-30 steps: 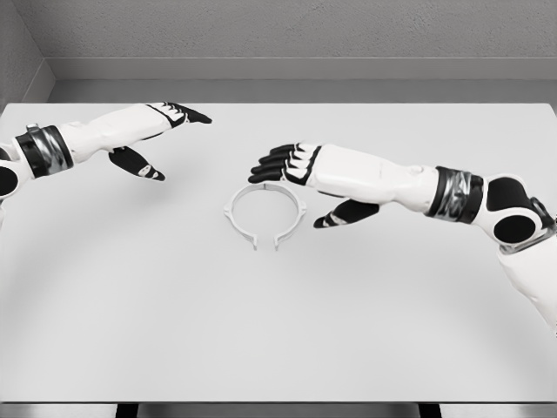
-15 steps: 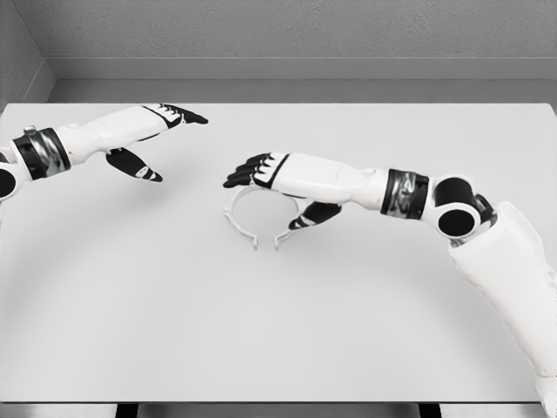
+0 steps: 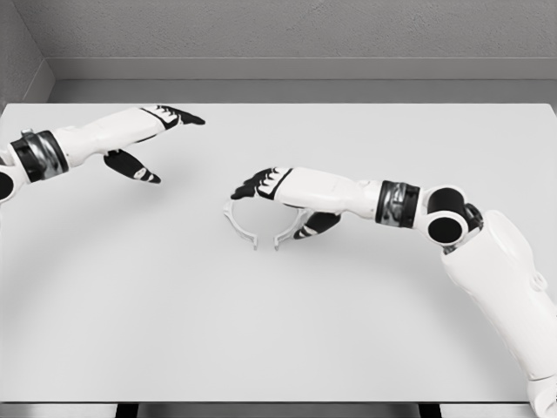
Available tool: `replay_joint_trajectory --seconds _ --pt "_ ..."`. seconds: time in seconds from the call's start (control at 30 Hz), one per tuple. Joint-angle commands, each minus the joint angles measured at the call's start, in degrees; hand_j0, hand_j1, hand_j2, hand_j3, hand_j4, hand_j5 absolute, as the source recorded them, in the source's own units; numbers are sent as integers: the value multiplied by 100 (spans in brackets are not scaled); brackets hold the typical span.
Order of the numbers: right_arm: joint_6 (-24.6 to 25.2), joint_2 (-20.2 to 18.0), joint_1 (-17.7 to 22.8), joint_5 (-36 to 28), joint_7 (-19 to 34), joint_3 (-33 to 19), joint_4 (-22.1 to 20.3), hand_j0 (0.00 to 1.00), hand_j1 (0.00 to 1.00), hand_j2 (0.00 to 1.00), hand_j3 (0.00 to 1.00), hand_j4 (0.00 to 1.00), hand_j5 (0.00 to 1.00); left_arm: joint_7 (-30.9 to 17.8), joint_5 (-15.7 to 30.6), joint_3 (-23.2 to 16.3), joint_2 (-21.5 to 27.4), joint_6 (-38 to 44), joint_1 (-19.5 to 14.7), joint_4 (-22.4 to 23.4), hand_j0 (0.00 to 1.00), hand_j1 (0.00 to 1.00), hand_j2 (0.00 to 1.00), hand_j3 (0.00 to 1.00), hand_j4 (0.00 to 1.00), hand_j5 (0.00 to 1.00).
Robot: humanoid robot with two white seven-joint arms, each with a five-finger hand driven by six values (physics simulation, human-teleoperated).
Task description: Assemble PVC drainage pipe clamps
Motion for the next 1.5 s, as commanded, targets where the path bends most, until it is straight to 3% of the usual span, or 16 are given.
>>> replay_joint_trajectory --seconds 0.0,1.47 --pt "15 121 0 154 -3 18 206 100 100 100 100 100 100 3 42 40 18 13 0 -1 100 100 100 100 100 100" --pt "15 368 -273 295 -3 422 356 100 100 100 100 100 100 38 157 84 124 13 9 113 100 100 100 100 100 100"
